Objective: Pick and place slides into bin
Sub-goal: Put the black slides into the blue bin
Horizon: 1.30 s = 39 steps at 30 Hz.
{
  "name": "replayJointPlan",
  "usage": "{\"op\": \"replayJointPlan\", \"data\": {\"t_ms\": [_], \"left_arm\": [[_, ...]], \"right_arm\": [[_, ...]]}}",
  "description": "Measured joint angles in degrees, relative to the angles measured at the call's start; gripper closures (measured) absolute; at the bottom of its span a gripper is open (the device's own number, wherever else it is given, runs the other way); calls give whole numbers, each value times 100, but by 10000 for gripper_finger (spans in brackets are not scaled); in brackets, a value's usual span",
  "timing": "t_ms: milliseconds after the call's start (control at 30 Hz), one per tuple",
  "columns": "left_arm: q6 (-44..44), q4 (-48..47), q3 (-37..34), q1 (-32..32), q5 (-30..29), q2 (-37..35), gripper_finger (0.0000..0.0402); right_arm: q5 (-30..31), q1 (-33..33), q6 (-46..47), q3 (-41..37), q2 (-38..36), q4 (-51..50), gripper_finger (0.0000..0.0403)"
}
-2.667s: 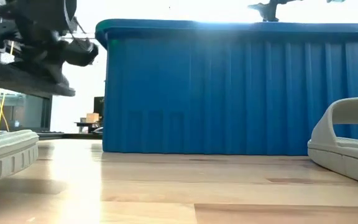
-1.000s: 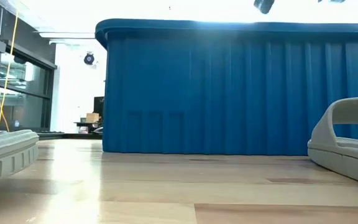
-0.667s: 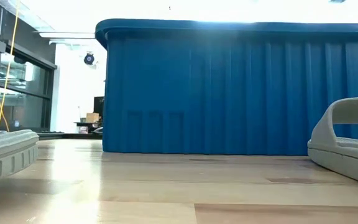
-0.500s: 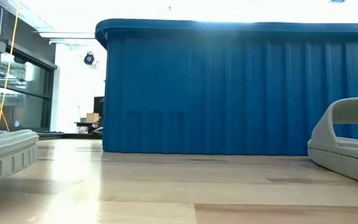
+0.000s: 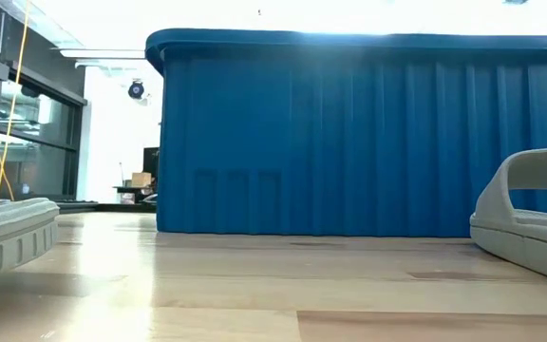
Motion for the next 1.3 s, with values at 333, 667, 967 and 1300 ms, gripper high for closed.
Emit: {"op": "replayJointPlan", "data": {"t_ms": [333, 667, 967, 1300], "left_arm": [[678, 460, -2, 987, 1565, 482, 400], [810, 546, -6, 1401, 2340, 708, 400], [940, 632, -7, 1393, 2524, 848, 400], [936, 632, -4, 1393, 2559, 835, 400]], "right_arm": [[816, 611, -888, 501, 599, -465, 154], [1244, 1059, -1043, 501, 829, -165, 154], [1182, 1205, -1023, 500, 1081, -234, 156], [1184, 1204, -998, 499, 1076, -225, 257]]}}
